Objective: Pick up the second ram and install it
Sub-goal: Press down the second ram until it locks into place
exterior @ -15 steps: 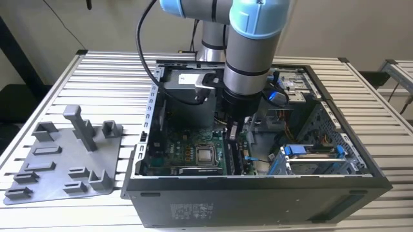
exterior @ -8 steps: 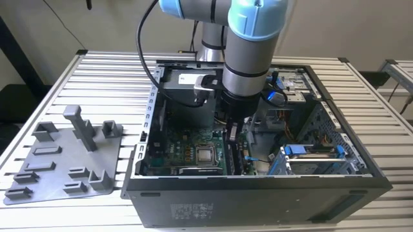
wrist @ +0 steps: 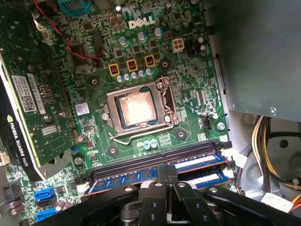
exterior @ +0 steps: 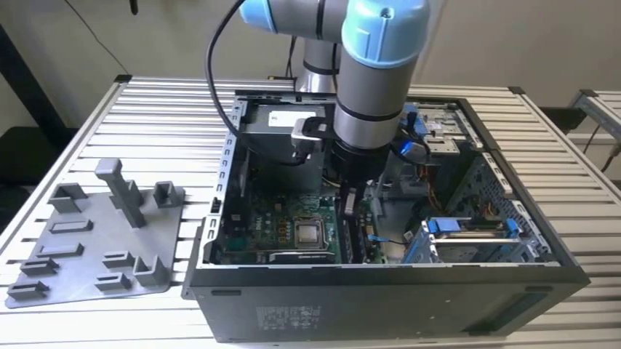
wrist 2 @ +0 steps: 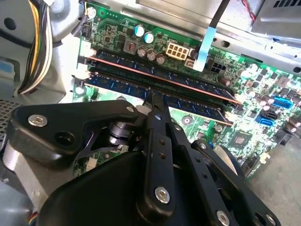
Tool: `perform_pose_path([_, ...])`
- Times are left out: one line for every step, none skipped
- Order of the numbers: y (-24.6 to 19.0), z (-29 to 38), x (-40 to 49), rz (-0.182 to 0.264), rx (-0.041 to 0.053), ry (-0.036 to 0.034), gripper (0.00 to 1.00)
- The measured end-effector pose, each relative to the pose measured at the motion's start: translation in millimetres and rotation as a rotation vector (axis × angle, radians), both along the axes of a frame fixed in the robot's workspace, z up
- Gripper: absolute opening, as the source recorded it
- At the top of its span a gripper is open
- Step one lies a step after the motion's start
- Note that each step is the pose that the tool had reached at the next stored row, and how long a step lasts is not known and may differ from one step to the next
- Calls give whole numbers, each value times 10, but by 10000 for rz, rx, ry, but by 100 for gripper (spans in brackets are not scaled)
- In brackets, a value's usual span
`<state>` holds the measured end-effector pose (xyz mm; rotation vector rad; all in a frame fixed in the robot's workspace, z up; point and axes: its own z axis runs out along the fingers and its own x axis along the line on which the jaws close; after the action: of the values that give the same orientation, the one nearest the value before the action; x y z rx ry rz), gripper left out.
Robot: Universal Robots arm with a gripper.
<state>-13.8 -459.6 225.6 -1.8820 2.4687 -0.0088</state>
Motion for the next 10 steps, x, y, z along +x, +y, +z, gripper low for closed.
perform_pose_path([-1,-13,0,1,-8,1,11])
perform_pose_path([-2,-26,0,0,-15,1,11])
perform_pose_path([-2,-46,0,0,-15,-2,11])
perform_pose_path([-3,-64,0,-1,-16,-3,11])
perform_pose_path([-3,-80,0,-1,-18,-3,11])
perform_pose_path([-1,-83,2,0,-24,-2,11])
perform_pose_path([0,-83,2,0,-22,-2,11])
perform_pose_path([2,-74,2,0,-28,2,11])
perform_pose_path([2,-58,3,0,-12,-3,11])
perform_pose_path([5,-37,3,-1,27,-13,11])
